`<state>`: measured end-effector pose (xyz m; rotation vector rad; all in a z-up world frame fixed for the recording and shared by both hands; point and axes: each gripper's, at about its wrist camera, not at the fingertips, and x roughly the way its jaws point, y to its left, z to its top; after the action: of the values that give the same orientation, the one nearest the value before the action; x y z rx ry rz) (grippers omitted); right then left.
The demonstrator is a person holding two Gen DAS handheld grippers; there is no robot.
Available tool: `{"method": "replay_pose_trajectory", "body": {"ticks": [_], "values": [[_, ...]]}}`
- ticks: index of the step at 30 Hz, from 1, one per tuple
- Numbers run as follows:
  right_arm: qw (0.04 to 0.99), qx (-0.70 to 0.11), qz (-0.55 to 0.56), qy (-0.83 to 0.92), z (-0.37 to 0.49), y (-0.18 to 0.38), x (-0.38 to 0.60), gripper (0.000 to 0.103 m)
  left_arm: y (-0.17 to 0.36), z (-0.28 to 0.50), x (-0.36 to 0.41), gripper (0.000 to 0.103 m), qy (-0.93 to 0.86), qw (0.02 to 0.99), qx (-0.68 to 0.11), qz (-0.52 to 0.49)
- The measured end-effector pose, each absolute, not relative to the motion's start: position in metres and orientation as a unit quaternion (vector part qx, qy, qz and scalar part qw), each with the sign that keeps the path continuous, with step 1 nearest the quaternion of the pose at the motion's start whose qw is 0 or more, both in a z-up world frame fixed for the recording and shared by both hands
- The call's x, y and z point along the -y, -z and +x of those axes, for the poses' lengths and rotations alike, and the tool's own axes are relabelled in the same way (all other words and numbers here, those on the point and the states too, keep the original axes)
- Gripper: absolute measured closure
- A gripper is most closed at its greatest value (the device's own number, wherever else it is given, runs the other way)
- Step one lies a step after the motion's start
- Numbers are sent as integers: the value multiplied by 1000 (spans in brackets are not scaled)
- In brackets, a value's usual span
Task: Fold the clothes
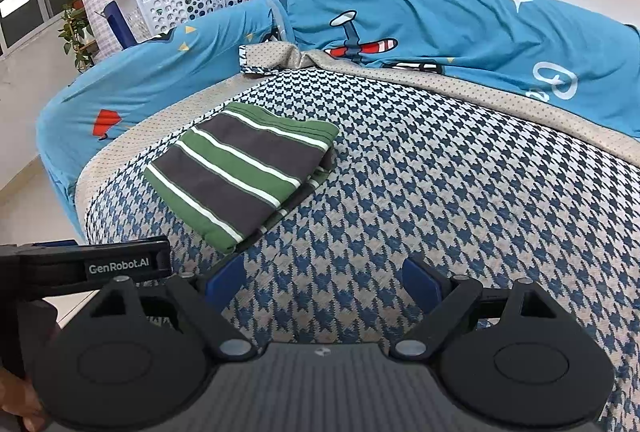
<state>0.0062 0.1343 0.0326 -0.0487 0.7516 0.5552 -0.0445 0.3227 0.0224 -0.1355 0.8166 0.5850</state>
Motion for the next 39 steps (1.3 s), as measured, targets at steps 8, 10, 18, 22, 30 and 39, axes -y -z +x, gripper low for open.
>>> {"method": "replay_pose_trajectory", "body": {"ticks": [8,10,18,22,30,39], "values": [[892,-360,-29,-271,6,-33,-137,17,-20,-44,-326,0,-286,870,-396,-64],[892,-361,-32,-270,6,-34,-137,17,-19,-43,-326,0,-288,868,-400,-61],[888,-384,-33,-251,15,-34,-134,17,-18,-44,-326,0,-286,869,-398,-64],[887,-392,-33,-242,19,-35,-131,17,-16,-44,-326,0,-282,869,-402,-64],[886,-372,-48,-272,13,-42,-135,2,-12,-44,-325,0,-276,866,-411,-74],[886,-335,-71,-314,1,-51,-144,0,-7,-42,-322,0,-274,861,-421,-71]]}}
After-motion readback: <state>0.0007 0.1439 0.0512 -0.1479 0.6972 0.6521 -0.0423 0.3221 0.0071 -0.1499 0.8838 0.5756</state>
